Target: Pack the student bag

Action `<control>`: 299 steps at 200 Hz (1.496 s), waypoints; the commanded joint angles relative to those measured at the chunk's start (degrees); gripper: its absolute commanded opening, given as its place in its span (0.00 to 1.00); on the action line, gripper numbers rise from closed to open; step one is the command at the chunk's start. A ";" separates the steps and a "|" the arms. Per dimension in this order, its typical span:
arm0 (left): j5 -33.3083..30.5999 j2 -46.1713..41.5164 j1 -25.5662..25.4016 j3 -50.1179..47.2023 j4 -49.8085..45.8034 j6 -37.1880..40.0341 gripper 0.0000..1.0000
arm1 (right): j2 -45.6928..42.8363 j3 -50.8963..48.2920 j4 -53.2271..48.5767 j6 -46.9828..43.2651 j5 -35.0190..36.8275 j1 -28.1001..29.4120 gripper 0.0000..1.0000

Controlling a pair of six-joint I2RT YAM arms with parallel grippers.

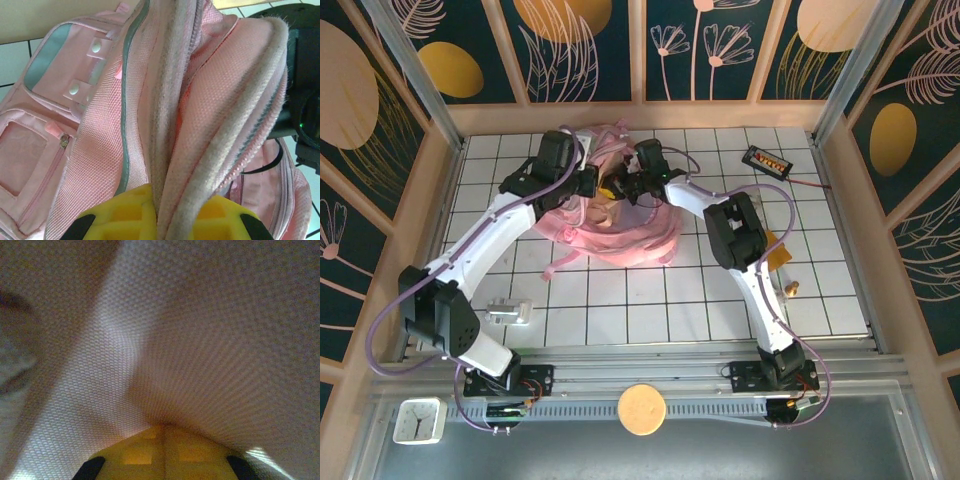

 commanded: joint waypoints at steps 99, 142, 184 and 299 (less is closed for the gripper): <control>4.47 -9.12 -0.56 -7.95 21.85 1.45 0.00 | -18.71 -24.10 10.54 3.03 -5.90 -1.09 0.05; 3.83 -8.61 -0.45 -8.27 21.41 2.24 0.00 | -28.55 -33.75 9.33 3.28 -5.44 -1.96 0.07; 4.53 -8.33 -0.51 -8.65 21.65 2.30 0.00 | -28.90 -31.56 14.17 2.80 -3.30 -2.67 0.08; 7.70 -7.20 -0.55 -6.27 22.94 0.20 0.00 | -2.69 -9.72 10.42 6.36 6.84 -3.11 0.00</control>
